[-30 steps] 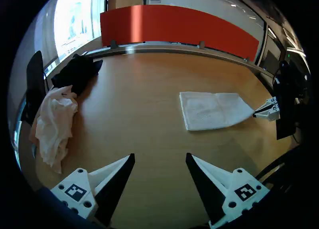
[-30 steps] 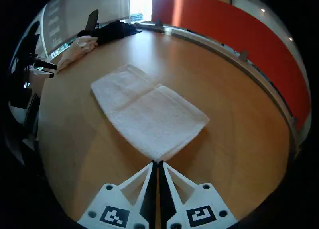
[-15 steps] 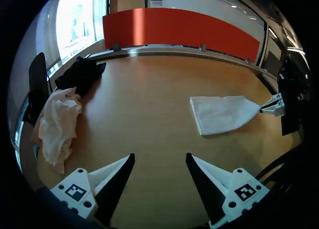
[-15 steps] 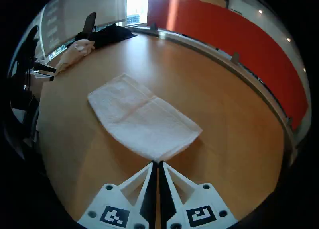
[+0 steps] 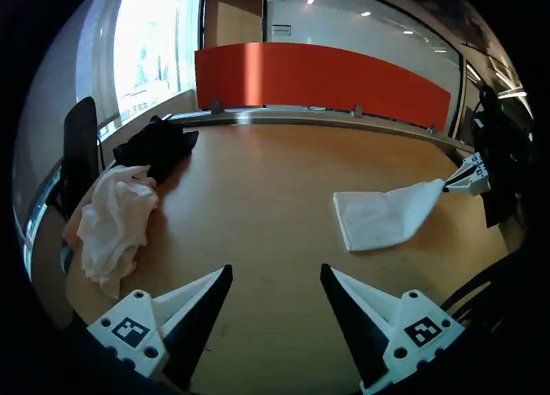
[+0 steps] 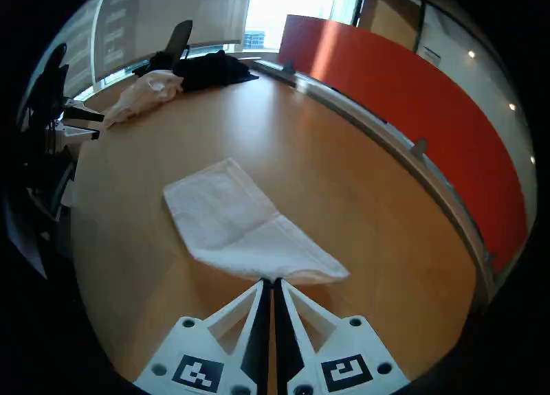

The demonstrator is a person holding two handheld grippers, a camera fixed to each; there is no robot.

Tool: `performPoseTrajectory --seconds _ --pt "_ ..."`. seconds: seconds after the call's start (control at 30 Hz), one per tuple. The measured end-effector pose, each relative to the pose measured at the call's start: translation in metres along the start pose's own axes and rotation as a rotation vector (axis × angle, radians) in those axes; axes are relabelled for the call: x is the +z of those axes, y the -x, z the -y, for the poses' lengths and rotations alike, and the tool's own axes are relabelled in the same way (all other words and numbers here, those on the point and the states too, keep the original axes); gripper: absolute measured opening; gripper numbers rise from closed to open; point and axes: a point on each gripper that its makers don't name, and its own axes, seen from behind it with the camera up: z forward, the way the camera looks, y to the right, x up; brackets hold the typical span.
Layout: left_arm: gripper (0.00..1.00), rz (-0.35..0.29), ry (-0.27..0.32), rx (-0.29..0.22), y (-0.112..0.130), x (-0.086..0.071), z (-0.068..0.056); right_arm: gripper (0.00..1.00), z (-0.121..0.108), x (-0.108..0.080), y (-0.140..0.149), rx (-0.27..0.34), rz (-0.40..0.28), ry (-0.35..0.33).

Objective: Fold towel

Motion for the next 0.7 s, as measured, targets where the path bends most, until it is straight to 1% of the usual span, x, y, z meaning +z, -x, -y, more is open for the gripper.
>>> performPoseTrajectory --seconds 0.2,0.37,0.57,0.7 --pt "0.95 0.009 -0.002 -0.017 0.01 -0.004 0.0 0.03 0.003 0.003 -0.018 -0.063 0.0 -0.021" --pt "0.95 0.012 -0.002 -0.021 0.017 -0.007 0.0 0.03 0.01 0.009 -0.035 -0.107 -0.008 -0.048" --pt "0.95 0.02 -0.003 -0.038 0.026 -0.011 -0.003 0.03 0.027 0.025 -0.062 -0.165 -0.024 -0.099" --pt "0.95 0.025 -0.005 -0.048 0.031 -0.014 -0.004 0.03 0.048 0.043 -0.081 -0.197 -0.035 -0.149"
